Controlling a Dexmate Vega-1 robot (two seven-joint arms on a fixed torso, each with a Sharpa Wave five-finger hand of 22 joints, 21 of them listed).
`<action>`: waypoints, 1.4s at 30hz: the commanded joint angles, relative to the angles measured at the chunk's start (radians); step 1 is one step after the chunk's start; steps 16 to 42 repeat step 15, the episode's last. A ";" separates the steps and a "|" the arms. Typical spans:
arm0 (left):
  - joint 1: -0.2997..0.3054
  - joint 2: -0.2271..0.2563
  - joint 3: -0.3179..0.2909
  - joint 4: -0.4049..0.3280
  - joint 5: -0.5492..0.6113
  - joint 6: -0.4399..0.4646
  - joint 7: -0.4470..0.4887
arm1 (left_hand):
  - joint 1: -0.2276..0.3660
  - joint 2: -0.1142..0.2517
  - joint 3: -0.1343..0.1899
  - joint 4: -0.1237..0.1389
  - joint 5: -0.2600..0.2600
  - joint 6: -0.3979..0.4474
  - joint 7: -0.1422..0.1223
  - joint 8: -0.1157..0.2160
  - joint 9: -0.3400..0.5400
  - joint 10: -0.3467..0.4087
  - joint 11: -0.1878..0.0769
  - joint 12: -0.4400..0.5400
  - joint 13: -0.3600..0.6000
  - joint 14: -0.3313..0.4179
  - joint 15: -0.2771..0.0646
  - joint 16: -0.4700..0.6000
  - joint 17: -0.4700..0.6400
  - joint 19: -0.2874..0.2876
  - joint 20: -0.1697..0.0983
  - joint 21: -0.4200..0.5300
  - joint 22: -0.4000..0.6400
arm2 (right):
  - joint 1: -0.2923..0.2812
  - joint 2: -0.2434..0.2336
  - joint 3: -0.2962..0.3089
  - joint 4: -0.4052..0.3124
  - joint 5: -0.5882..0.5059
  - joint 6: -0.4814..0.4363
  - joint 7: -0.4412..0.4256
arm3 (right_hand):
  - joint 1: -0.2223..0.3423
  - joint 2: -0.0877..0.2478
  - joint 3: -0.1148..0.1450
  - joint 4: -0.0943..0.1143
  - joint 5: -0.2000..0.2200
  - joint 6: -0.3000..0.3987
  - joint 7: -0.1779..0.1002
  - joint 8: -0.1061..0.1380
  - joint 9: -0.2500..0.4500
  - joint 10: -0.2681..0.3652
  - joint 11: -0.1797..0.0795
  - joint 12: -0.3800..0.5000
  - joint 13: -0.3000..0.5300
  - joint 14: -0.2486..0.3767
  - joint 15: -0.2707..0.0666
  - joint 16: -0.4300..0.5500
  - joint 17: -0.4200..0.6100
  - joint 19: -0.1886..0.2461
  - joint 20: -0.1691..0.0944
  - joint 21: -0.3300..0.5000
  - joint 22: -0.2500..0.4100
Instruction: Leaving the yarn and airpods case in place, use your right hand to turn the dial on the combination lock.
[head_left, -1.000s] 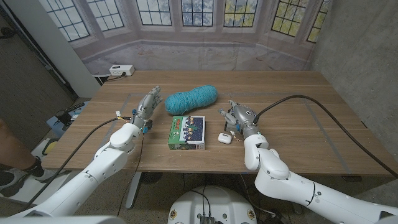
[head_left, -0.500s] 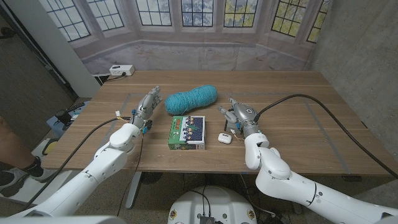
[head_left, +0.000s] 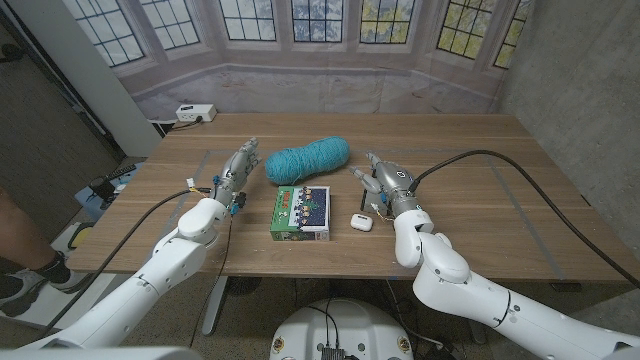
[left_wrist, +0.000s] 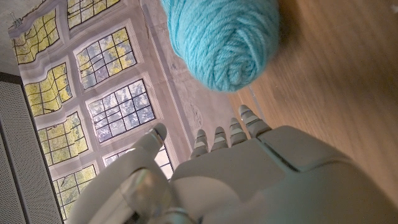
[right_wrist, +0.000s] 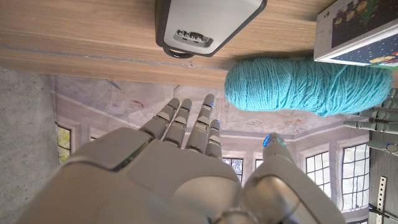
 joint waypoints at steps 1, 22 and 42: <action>0.006 -0.006 0.000 -0.013 0.006 0.010 0.020 | 0.009 -0.003 0.004 0.007 -0.001 0.008 -0.002 0.007 0.003 0.007 0.003 0.004 0.003 -0.001 0.003 0.000 0.005 0.006 0.000 0.002 0.002 | -0.007 0.018 0.047 0.035 0.037 0.068 -0.039 | -0.006 -0.001 0.010 -0.001 0.000 0.016 -0.003 0.007 0.005 -0.015 0.004 -0.007 0.004 -0.004 -0.003 -0.002 0.003 0.011 0.005 0.001 -0.001; -0.033 -0.028 0.022 0.008 0.021 0.019 0.020 | 0.007 -0.003 0.006 0.009 -0.001 0.011 -0.002 0.006 0.003 0.007 0.004 0.004 0.003 0.000 0.004 -0.001 0.004 0.005 0.001 0.001 0.002 | 0.007 0.025 0.085 0.073 0.087 0.123 -0.046 | -0.006 -0.001 0.012 -0.002 -0.001 0.022 -0.006 0.007 0.005 -0.025 0.009 -0.005 0.004 -0.005 -0.001 -0.003 0.003 0.013 0.004 0.000 -0.001; -0.033 -0.028 0.022 0.008 0.021 0.019 0.020 | 0.007 -0.003 0.006 0.009 -0.001 0.011 -0.002 0.006 0.003 0.007 0.004 0.004 0.003 0.000 0.004 -0.001 0.004 0.005 0.001 0.001 0.002 | 0.007 0.025 0.085 0.073 0.087 0.123 -0.046 | -0.006 -0.001 0.012 -0.002 -0.001 0.022 -0.006 0.007 0.005 -0.025 0.009 -0.005 0.004 -0.005 -0.001 -0.003 0.003 0.013 0.004 0.000 -0.001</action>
